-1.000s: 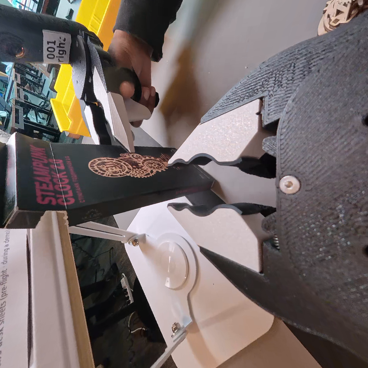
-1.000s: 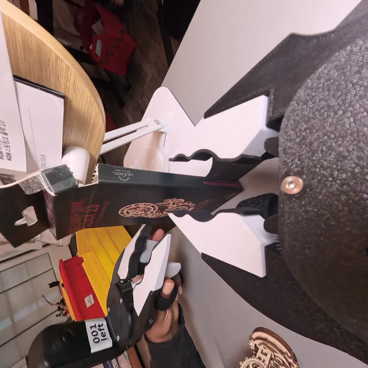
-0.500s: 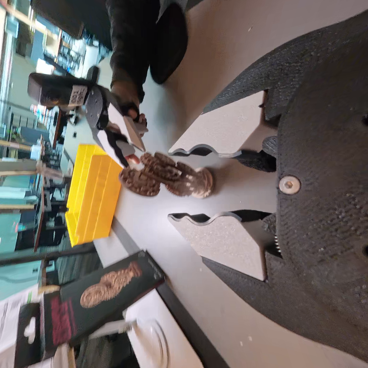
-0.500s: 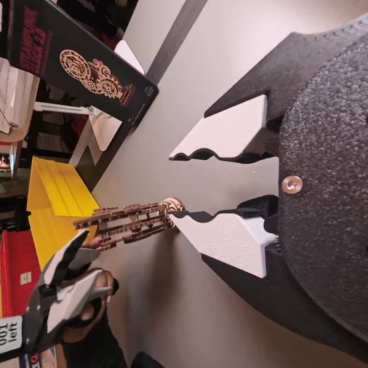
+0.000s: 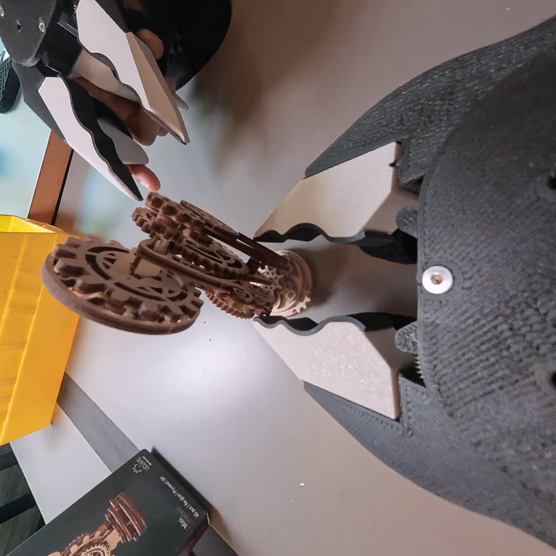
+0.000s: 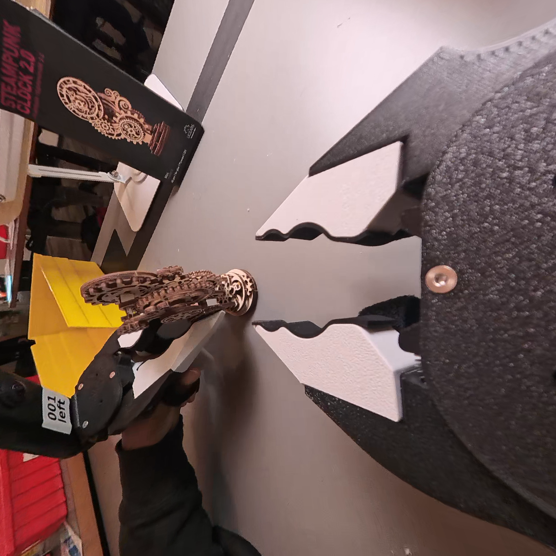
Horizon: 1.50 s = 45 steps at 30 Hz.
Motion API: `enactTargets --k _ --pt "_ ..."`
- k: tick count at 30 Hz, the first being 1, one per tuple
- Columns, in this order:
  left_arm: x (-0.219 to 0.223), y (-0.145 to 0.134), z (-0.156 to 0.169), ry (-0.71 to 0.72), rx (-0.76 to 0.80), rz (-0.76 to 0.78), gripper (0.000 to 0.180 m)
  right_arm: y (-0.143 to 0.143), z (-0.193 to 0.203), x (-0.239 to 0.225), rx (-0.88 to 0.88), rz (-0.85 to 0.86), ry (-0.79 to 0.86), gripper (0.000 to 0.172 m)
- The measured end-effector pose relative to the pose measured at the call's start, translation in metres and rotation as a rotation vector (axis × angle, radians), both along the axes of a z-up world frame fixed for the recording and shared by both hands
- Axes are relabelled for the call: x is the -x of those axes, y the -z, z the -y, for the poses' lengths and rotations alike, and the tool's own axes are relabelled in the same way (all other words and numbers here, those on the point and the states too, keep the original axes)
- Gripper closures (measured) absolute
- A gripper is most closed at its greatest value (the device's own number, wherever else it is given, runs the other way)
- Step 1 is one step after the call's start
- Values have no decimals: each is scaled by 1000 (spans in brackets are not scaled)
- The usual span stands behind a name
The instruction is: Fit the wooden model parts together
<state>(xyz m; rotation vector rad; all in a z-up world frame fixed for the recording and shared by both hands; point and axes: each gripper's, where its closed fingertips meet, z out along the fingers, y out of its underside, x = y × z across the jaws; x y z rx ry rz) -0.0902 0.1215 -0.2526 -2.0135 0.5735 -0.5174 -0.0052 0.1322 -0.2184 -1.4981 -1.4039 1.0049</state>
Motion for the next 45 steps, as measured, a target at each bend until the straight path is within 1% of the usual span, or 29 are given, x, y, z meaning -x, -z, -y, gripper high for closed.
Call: enactTargets --k 4,8,12,16,18,21,30,34,38,39,40,42,44,45 --pt "18 -1 -14 -103 -36 -46 134 2 -10 -2 29 -13 24 121" --pt "49 -1 -36 -245 -46 -60 134 8 -20 0 20 -4 63 121" --pt "89 -1 -65 -420 -25 -81 133 11 -30 -4 4 -3 117 120" --pt "123 0 -90 -600 -14 -61 133 12 -40 -10 -8 -6 162 121" --pt "132 0 -100 -656 -20 -48 134 14 -43 -11 -6 -7 176 121" --pt "137 0 -110 -691 -20 -40 133 16 -45 -12 -2 -3 183 121" --pt "140 1 -117 -686 -23 -39 134 16 -43 -14 1 -2 179 121" --pt "135 1 -116 -549 -27 -49 136 15 -42 -14 5 -9 169 121" --pt "133 7 -115 -340 -29 -82 139 15 -41 -13 -6 -15 148 122" --pt "132 9 -114 -296 -13 -66 138 15 -40 -12 -3 -17 140 122" --pt "133 12 -114 -273 5 -52 132 15 -40 -12 1 -19 136 121" --pt "141 14 -115 -294 25 -38 121 15 -40 -13 11 -24 134 121" --pt "151 9 -116 -365 0 -23 121 14 -41 -13 19 -27 133 122" --pt "155 7 -114 -407 -13 -26 125 14 -40 -13 22 -27 130 122"
